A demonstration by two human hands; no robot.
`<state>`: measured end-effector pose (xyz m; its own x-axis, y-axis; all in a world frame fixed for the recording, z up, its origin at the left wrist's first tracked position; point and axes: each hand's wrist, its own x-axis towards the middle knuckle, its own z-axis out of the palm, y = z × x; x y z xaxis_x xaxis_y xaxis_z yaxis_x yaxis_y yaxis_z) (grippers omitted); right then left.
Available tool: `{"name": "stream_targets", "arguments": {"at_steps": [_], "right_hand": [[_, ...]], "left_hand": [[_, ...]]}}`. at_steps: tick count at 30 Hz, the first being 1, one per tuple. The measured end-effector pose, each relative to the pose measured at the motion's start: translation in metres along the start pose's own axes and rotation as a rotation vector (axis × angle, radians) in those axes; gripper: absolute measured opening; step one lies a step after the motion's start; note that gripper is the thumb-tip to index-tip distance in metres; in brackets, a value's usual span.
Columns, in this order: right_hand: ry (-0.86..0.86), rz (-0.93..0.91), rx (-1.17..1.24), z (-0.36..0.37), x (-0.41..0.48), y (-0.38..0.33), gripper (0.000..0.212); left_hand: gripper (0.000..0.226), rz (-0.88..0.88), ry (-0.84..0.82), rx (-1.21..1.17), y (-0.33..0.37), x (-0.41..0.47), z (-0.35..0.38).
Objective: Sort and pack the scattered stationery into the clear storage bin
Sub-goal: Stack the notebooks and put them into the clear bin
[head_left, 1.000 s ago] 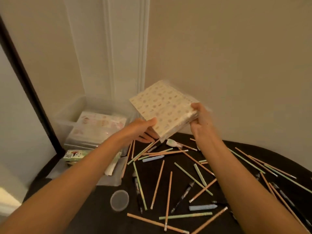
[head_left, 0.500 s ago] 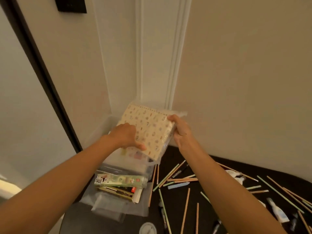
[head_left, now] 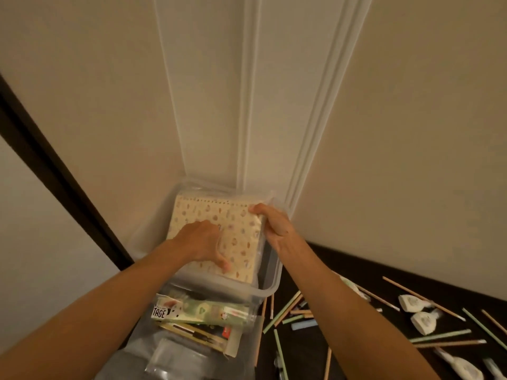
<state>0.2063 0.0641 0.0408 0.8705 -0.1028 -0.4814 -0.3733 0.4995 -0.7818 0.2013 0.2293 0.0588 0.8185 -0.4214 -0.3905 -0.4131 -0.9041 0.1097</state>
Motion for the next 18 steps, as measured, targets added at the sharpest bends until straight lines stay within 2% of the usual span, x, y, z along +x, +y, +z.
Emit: {"name": "stream_targets", "arguments": {"at_steps": [5,9,10,11,15,18], "right_hand": [[0.017,0.128,0.011,-0.002,0.014,0.018,0.015],[0.060,0.170,-0.005,0.001,0.025,0.028,0.026],[0.082,0.180,-0.028,0.000,0.029,0.031,0.021],[0.102,0.191,-0.060,0.000,0.030,0.032,0.015],[0.140,0.250,-0.309,0.002,0.019,0.017,0.013],[0.180,0.271,-0.506,0.000,0.020,0.012,0.023]], "left_hand": [[0.056,0.008,-0.077,-0.008,-0.012,0.011,0.012],[0.049,0.019,-0.107,-0.001,-0.014,0.018,0.025],[0.051,0.026,-0.109,0.004,-0.013,0.020,0.028],[0.052,0.027,-0.111,0.007,-0.011,0.020,0.031],[0.046,0.032,-0.121,0.002,-0.010,0.022,0.033],[0.043,0.044,-0.127,0.017,-0.010,0.022,0.034]]}}
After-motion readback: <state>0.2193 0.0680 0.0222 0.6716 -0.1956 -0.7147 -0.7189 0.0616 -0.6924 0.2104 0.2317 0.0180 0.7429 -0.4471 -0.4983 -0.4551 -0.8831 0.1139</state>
